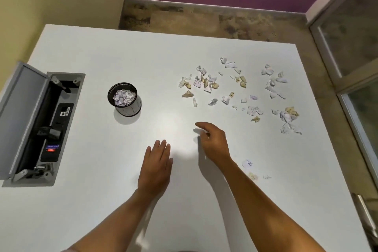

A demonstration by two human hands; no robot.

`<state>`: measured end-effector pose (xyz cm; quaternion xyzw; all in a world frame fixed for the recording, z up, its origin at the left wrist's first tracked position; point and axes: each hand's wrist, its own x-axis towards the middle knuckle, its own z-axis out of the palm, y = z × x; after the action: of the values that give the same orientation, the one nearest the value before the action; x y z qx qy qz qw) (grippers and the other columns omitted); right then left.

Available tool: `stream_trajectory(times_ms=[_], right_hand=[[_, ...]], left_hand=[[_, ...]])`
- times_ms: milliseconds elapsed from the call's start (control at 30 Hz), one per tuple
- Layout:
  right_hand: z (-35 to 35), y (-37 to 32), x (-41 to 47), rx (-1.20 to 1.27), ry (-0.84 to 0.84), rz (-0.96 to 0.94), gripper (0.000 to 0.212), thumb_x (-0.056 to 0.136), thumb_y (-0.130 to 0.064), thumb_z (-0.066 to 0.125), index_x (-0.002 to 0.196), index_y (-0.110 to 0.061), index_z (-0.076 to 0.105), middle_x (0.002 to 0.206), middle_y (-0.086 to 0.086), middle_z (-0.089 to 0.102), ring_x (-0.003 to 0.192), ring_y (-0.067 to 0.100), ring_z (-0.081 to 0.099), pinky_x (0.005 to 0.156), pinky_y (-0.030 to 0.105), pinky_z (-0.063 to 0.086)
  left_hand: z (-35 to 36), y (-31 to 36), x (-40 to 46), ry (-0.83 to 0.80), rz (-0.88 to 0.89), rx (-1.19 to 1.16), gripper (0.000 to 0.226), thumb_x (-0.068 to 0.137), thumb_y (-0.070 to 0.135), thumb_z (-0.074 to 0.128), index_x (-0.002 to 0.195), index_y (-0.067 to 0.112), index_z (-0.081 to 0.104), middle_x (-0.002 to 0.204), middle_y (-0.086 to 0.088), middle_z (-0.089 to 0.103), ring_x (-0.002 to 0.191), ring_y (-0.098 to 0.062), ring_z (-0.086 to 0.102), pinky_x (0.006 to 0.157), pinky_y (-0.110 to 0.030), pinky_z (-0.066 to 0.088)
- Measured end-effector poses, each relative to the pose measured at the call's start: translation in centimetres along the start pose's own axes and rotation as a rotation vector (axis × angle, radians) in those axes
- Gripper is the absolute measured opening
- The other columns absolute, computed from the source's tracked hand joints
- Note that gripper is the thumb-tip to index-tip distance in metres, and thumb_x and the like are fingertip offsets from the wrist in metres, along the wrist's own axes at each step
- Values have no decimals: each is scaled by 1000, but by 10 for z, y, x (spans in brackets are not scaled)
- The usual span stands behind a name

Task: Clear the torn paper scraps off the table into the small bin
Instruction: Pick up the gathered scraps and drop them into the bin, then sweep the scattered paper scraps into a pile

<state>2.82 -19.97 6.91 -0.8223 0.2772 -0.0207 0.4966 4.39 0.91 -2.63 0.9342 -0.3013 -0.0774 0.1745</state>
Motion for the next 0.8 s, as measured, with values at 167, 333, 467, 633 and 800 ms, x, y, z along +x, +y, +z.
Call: stream_trajectory(times_ms=[167, 333, 467, 633, 800], right_hand=[[-26, 72, -45, -34, 179, 25, 36, 88, -14, 48, 120, -13, 65, 122, -1, 65, 112, 12, 61, 102, 26, 44], [-53, 142, -97, -287, 352, 52, 51, 97, -41, 47, 140, -13, 46, 149, 2, 42, 141, 16, 33, 115, 34, 31], [-65, 171, -130, -452, 396, 189, 80, 93, -62, 29, 154, -14, 12, 161, 6, 16, 149, 18, 12, 120, 36, 14], [-53, 192, -148, -617, 301, 279, 95, 90, -73, 22, 153, -8, -3, 162, 11, 2, 150, 21, -1, 121, 46, 2], [-40, 186, -121, -721, 281, 303, 93, 92, -70, 22, 152, 1, 11, 160, 17, 14, 149, 27, 6, 118, 57, 6]], left_hand=[[17, 46, -9, -105, 45, -20, 49, 103, 34, 34, 146, 12, 41, 154, -6, 37, 146, -27, 26, 119, -44, 18], [35, 72, -8, -180, 107, -7, 56, 101, 43, 28, 145, 10, 42, 155, -8, 36, 146, -29, 26, 119, -43, 10], [46, 90, -1, -169, 104, -18, 57, 102, 44, 28, 149, 13, 36, 159, -6, 28, 150, -27, 16, 121, -48, 8], [59, 107, 7, -141, 30, 41, 59, 102, 44, 26, 154, 16, 25, 163, -2, 17, 152, -22, 4, 122, -50, 3], [60, 110, 6, -119, 26, 79, 60, 102, 44, 29, 153, 15, 26, 162, -3, 19, 152, -22, 4, 122, -50, 4]])
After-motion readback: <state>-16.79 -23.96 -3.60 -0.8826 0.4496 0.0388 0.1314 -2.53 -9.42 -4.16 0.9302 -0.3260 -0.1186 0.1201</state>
